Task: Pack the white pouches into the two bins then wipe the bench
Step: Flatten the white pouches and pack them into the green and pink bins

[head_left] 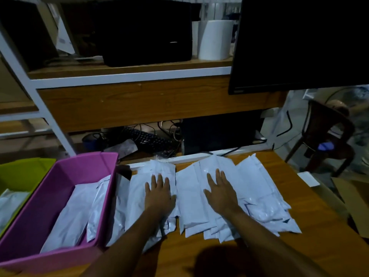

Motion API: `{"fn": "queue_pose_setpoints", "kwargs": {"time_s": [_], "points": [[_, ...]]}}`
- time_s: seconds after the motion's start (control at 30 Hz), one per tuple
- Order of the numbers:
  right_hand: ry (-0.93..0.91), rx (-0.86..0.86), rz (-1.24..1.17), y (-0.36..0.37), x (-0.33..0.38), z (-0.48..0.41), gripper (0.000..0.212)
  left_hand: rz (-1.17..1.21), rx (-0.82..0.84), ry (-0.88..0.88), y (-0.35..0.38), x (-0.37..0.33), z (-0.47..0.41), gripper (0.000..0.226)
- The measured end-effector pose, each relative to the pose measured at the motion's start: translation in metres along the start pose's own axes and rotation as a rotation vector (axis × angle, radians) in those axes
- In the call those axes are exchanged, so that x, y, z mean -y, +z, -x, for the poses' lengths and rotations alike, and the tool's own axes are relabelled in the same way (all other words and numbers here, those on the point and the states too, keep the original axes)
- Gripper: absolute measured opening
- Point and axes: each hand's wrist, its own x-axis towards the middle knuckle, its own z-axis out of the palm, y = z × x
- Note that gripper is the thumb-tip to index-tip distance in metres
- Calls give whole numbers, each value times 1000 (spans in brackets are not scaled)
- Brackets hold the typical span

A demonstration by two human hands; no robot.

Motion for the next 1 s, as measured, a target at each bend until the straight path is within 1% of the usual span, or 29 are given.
{"fn": "queue_pose_setpoints", "kwargs": {"time_s": [0.1,0.17,0.2,0.27,0.3,0.4,0.43,0.53,0.57,0.6,0.63,0.67,0.7,0.8,0.9,0.93,1.0], "points": [[-19,-47,43,11,-1,-4,51,-11,-25,46,2,-1,-4,60],[-40,-143,72,11,1,-11,33,-16,-30,86,-1,-2,-6,60],[-39,-162,65,10,2,-15,34,-10,-39,105,-5,-3,-6,60],[-23,-149,-18,9,1,-19,50,68,-88,137,-12,-2,-8,56],[-26,-150,-72,7,3,-21,52,124,-127,147,-18,-1,-8,53],[-5,-180,-194,-10,14,-21,42,243,-225,205,-35,5,-9,52],[20,-195,-195,-15,17,-20,44,260,-245,230,-40,8,-9,53],[106,-126,-181,-29,22,-8,70,288,-289,278,-55,15,-8,52],[107,-111,-154,-33,23,-4,74,297,-294,285,-60,18,-7,52],[114,-108,-120,-37,24,-1,67,304,-295,292,-64,21,-5,53],[139,-80,-95,-42,26,2,54,308,-295,303,-67,25,-4,53],[161,-67,-87,-45,28,5,48,312,-298,322,-69,29,-2,53],[192,-88,-106,-49,31,8,49,317,-308,345,-71,34,0,52],[240,-295,-245,-59,47,21,47,360,-371,400,-81,50,9,47],[261,-531,-257,-72,73,36,39,443,-424,416,-98,62,21,46],[254,-643,-259,-76,84,42,37,462,-442,423,-105,67,25,46],[166,-782,-288,-85,111,52,37,485,-477,429,-118,78,35,46]]}}
